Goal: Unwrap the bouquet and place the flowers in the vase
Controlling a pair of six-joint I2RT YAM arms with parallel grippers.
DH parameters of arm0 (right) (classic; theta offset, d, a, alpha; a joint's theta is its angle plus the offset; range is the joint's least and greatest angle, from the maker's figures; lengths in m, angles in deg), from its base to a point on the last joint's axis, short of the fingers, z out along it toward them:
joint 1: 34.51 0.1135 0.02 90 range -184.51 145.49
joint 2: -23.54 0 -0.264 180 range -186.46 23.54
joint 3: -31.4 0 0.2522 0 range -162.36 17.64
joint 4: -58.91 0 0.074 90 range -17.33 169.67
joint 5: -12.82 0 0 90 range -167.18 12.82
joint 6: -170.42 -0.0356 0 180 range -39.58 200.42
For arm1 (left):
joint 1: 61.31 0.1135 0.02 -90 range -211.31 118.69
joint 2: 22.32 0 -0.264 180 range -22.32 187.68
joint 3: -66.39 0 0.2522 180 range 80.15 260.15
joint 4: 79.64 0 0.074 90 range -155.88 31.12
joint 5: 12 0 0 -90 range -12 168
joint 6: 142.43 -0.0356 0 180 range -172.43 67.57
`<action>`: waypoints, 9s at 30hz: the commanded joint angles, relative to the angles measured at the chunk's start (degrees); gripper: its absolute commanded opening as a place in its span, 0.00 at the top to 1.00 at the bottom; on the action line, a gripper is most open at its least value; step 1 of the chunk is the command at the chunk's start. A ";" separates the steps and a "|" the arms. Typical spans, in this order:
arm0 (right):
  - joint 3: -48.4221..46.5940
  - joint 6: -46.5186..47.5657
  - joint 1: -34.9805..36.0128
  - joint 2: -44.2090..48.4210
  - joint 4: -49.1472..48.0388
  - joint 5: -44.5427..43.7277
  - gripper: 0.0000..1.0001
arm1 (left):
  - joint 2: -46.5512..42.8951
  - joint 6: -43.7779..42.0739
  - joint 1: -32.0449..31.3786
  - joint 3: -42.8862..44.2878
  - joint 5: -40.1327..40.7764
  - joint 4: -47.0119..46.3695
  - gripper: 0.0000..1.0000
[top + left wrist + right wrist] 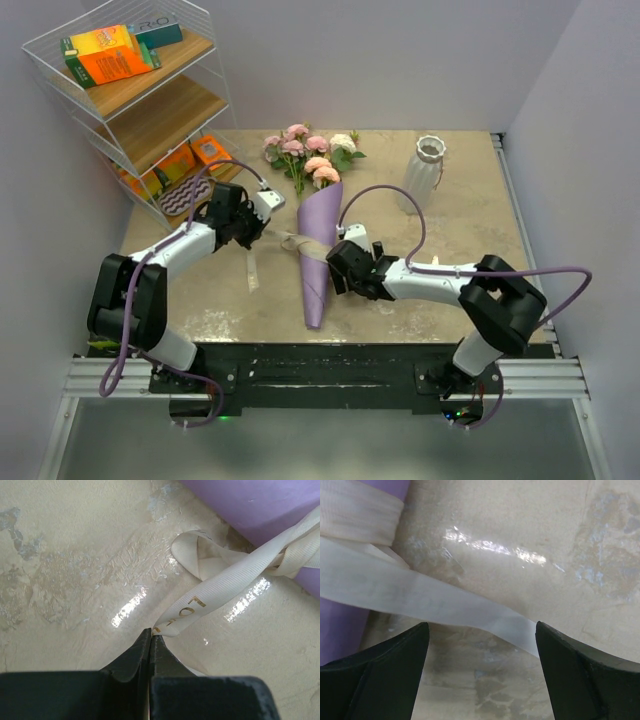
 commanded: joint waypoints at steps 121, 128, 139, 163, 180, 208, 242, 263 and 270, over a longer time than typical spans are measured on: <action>-11.62 10.88 -31.00 50.04 17.52 20.50 0.30 | 38.18 -11.17 -2.55 56.46 -36.85 28.71 1.00; -10.92 10.53 -31.00 50.31 16.90 21.38 0.31 | 34.94 -8.98 -2.64 60.33 -40.98 31.26 1.00; -9.78 10.18 -31.00 51.89 16.72 21.38 0.32 | 27.03 -3.97 -5.89 58.05 -45.12 30.12 1.00; -7.93 9.30 -31.09 53.91 16.81 23.49 0.16 | 32.90 8.34 -7.12 56.47 -21.90 16.67 0.31; -9.16 9.74 -31.09 53.38 16.72 23.67 0.23 | 33.70 5.17 -7.12 64.10 -29.72 29.15 1.00; -6.96 9.48 -31.00 54.88 16.28 24.28 0.26 | 12.79 8.08 -7.56 59.29 -35.28 31.17 0.46; -6.44 9.30 -31.09 55.58 16.81 26.39 0.26 | 30.97 -22.77 3.07 46.98 -42.04 43.12 0.23; -7.93 9.48 -31.09 54.26 16.20 27.45 0.26 | 26.76 -22.26 -0.70 58.75 -43.62 54.20 1.00; -8.98 9.48 -31.09 54.00 16.37 28.41 0.25 | 20.26 -13.12 -10.28 60.60 -43.44 51.40 0.83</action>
